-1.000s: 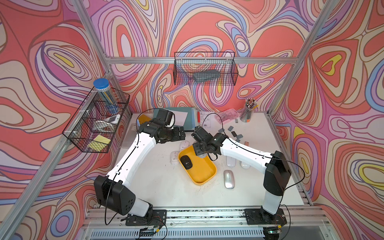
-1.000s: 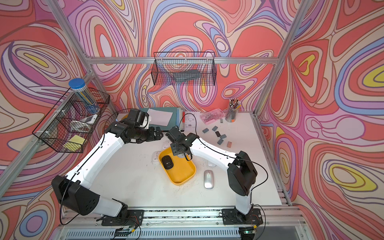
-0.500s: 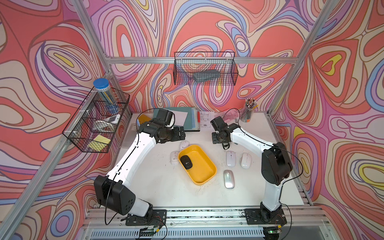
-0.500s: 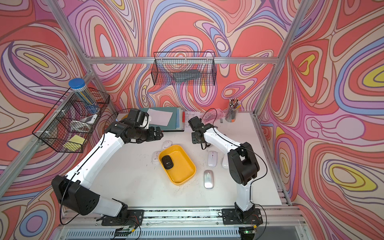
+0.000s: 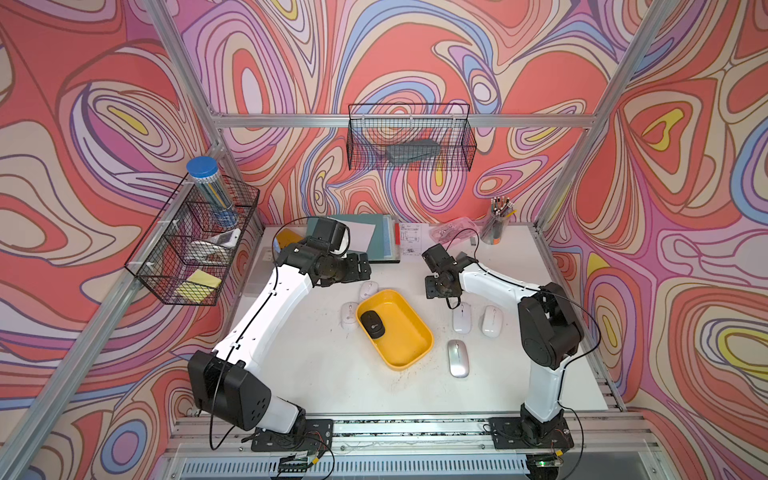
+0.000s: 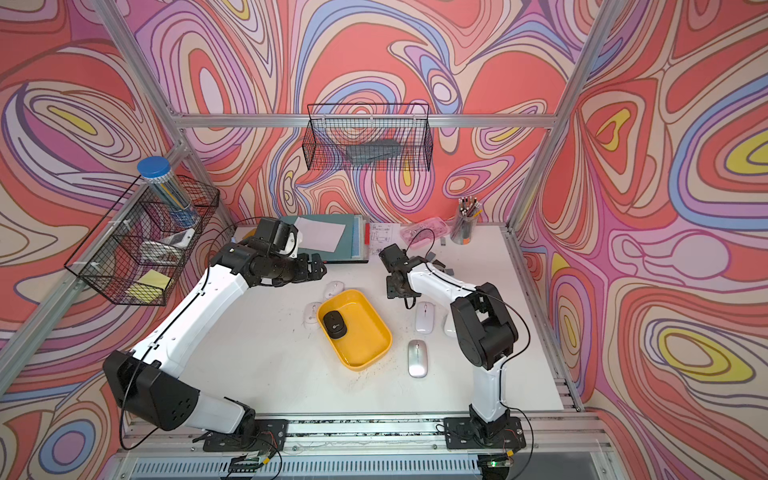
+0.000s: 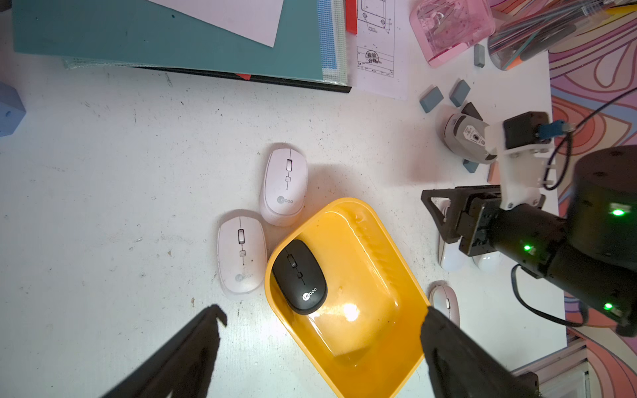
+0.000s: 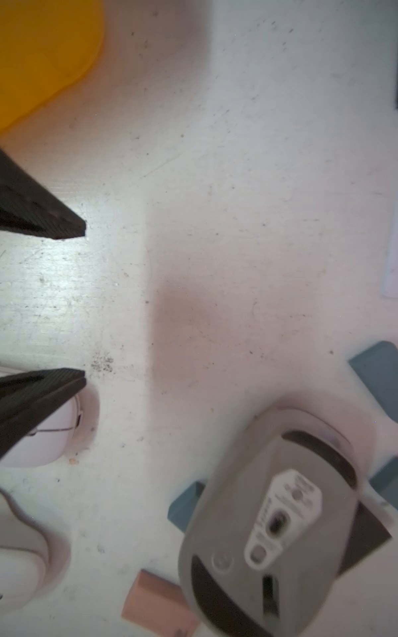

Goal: Take out the mouse from the storage box
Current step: Pick up the mouse from the storage box.

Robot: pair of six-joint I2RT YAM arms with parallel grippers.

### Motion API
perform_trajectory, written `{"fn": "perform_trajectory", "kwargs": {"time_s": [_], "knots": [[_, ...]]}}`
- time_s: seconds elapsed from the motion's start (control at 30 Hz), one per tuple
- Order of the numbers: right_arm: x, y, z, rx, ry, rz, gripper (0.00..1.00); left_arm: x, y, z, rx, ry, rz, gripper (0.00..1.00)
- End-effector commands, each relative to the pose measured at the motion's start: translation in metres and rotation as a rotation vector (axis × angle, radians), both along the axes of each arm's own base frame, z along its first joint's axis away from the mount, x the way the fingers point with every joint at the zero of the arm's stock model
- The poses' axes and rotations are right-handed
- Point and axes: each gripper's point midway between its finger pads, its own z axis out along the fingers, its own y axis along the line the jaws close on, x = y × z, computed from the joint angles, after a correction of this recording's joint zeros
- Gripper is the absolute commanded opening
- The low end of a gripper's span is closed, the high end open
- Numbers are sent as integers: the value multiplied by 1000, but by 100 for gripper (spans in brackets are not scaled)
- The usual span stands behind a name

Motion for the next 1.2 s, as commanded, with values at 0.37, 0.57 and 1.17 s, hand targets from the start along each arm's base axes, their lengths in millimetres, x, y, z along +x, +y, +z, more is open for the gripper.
{"fn": "perform_trajectory", "kwargs": {"time_s": [0.37,0.57,1.17], "knots": [[-83,151,43,200,-9,433,60,4,1,-12,17,25,-8,95],[-99,173,4,257,81,474,61,4,2,-13,22,28,-4,95],[-99,210,-31,301,139,523,68,2,2,-7,16,12,-4,95]]}}
